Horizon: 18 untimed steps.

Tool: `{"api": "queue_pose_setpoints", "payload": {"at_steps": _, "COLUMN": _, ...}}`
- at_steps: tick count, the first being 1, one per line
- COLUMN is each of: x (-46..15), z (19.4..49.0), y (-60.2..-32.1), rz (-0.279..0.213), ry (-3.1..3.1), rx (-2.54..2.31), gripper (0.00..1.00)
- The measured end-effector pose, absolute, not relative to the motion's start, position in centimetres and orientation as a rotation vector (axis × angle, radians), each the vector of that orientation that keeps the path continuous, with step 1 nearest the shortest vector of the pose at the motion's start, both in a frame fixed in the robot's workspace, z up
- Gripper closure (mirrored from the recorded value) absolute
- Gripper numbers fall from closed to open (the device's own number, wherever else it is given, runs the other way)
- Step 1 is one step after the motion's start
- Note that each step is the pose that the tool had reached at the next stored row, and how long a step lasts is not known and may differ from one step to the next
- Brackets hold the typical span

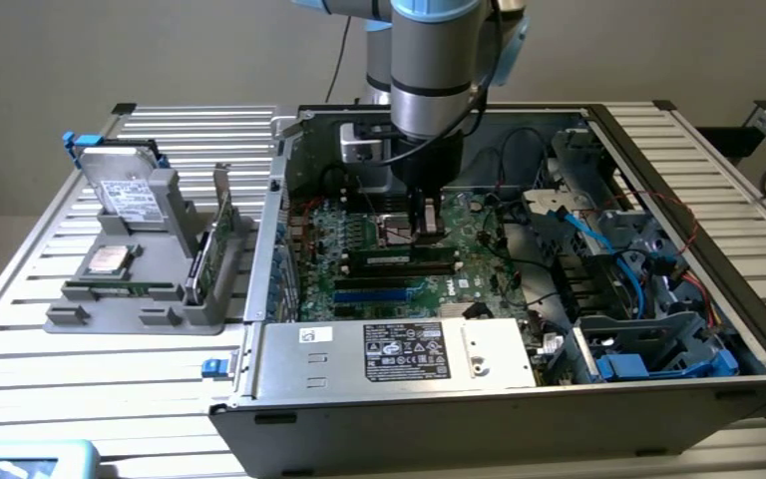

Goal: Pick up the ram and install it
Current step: 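Insert the ram into the slot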

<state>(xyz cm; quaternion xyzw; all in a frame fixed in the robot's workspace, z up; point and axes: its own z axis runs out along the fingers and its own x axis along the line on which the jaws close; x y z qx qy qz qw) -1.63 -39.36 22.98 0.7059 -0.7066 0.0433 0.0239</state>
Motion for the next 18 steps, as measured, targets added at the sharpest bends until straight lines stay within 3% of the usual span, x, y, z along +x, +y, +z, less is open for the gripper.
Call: {"api": "queue_pose_setpoints", "payload": {"at_steps": 18, "x": -1.63, "z": 23.17, "y": -39.53, "rz": 0.134, "ry": -2.188, "rx": 2.183, "gripper": 0.88}}
